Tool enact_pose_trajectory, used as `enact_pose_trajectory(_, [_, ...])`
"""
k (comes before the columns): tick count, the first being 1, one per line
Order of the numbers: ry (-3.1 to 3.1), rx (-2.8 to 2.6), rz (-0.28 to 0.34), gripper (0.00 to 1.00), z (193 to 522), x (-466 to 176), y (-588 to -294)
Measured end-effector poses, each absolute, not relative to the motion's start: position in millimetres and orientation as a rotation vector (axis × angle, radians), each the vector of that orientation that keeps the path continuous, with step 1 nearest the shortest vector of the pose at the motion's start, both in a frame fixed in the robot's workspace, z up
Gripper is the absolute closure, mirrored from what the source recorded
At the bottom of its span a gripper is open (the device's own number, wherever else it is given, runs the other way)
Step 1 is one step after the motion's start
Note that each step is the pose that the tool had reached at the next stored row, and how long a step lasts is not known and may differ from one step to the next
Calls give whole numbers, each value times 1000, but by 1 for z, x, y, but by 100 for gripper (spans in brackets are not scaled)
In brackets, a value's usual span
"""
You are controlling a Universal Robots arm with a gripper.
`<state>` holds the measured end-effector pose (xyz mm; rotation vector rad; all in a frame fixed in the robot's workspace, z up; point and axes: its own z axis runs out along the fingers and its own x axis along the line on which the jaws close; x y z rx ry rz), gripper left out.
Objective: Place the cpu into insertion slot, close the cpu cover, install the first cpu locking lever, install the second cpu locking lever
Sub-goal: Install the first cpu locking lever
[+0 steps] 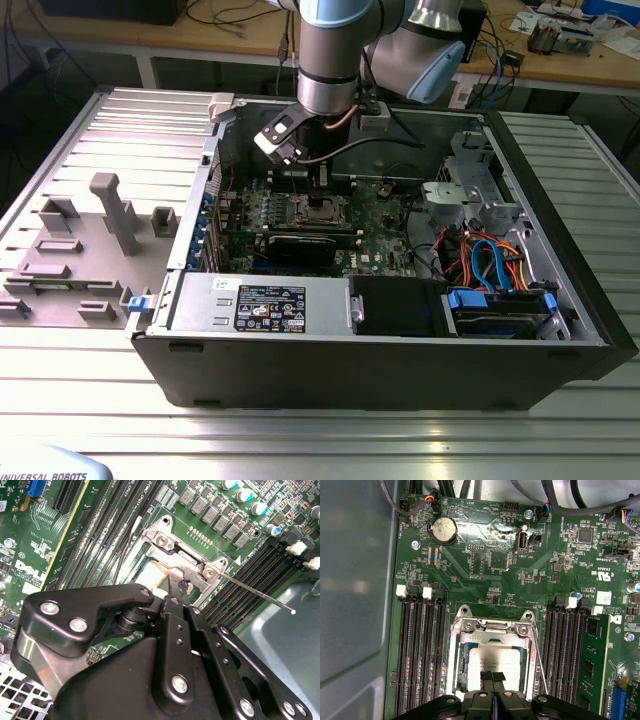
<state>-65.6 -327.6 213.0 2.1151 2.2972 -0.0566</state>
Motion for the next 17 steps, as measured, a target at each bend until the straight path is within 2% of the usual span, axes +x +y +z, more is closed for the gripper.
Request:
enact_pose_trajectory(9, [2297, 2115, -57, 89, 215, -66, -328])
enact_pose_trajectory(17, [2297, 2115, -57, 89, 233, -66, -328])
